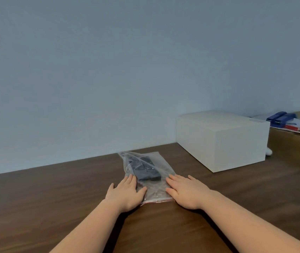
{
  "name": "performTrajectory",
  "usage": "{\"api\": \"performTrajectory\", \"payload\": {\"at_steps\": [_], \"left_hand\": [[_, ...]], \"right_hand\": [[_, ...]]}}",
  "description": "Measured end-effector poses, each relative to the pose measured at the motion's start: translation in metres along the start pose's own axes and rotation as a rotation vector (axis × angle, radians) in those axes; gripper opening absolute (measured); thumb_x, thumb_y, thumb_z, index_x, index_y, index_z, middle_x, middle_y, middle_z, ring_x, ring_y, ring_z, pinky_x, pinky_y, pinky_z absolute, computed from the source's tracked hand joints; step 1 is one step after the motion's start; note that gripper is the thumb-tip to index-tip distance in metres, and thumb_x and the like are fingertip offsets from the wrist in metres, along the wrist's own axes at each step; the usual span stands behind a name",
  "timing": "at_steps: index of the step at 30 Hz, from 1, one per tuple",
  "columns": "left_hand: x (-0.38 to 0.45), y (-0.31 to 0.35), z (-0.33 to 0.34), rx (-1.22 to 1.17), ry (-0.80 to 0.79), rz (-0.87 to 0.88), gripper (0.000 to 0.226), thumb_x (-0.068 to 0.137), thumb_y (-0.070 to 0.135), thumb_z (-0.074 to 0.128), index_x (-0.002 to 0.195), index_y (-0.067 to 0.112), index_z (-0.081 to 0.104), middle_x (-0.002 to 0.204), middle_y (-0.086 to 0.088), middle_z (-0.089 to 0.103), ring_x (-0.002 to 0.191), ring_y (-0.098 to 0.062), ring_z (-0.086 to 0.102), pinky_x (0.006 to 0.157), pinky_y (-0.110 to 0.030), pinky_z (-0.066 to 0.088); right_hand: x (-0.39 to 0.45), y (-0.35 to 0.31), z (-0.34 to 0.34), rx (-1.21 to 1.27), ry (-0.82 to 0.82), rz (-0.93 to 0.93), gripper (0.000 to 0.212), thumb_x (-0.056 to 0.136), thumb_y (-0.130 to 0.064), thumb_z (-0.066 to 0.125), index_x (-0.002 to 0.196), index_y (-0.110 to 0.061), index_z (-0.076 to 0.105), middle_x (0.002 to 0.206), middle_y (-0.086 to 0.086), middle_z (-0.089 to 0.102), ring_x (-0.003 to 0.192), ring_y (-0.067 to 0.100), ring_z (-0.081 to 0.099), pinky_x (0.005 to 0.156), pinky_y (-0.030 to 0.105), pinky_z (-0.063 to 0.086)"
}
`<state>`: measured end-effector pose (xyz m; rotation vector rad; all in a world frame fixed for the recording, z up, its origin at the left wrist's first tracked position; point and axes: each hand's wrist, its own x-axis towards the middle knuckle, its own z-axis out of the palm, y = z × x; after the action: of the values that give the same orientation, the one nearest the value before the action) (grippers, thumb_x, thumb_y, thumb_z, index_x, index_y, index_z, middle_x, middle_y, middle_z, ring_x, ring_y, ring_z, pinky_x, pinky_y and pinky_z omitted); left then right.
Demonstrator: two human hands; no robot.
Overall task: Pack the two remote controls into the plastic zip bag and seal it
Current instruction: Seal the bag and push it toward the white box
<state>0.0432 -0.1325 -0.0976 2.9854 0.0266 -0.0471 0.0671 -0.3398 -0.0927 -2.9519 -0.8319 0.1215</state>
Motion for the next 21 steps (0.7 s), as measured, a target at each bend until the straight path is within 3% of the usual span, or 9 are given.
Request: {"api": "performTrajectory", "payload": {"at_steps": [11,17,21], "left_hand": [[0.059,0.031,0.006,-0.012,0.030,0.065,0.069,0.089,0.055,0.021,0.144,0.017,0.005,0.157,0.001,0.004,0.142,-0.014,0.004,0.116,-0.052,0.005],[0.092,0.046,0.011,-0.037,0.071,0.084,0.068,0.087,0.055,0.022,0.143,0.016,0.014,0.156,0.001,0.013,0.141,-0.015,0.012,0.115,-0.054,0.007],[0.115,0.058,0.017,-0.066,0.099,0.110,0.068,0.085,0.056,0.022,0.142,0.019,0.015,0.154,0.002,0.017,0.140,-0.016,0.018,0.114,-0.056,0.009]], "right_hand": [[0.030,0.051,-0.006,-0.032,-0.002,0.049,0.052,0.101,-0.039,0.018,0.149,-0.018,0.017,0.160,0.000,0.015,0.146,0.016,0.013,0.118,0.043,0.011],[0.050,0.070,-0.008,-0.195,0.086,0.100,0.043,0.102,-0.033,0.023,0.135,-0.012,0.039,0.145,0.007,0.042,0.139,0.023,0.027,0.112,0.042,0.025],[0.059,0.083,-0.009,-0.206,0.127,0.150,0.028,0.096,-0.020,0.035,0.116,-0.010,0.052,0.125,0.008,0.057,0.120,0.025,0.047,0.095,0.040,0.040]]}}
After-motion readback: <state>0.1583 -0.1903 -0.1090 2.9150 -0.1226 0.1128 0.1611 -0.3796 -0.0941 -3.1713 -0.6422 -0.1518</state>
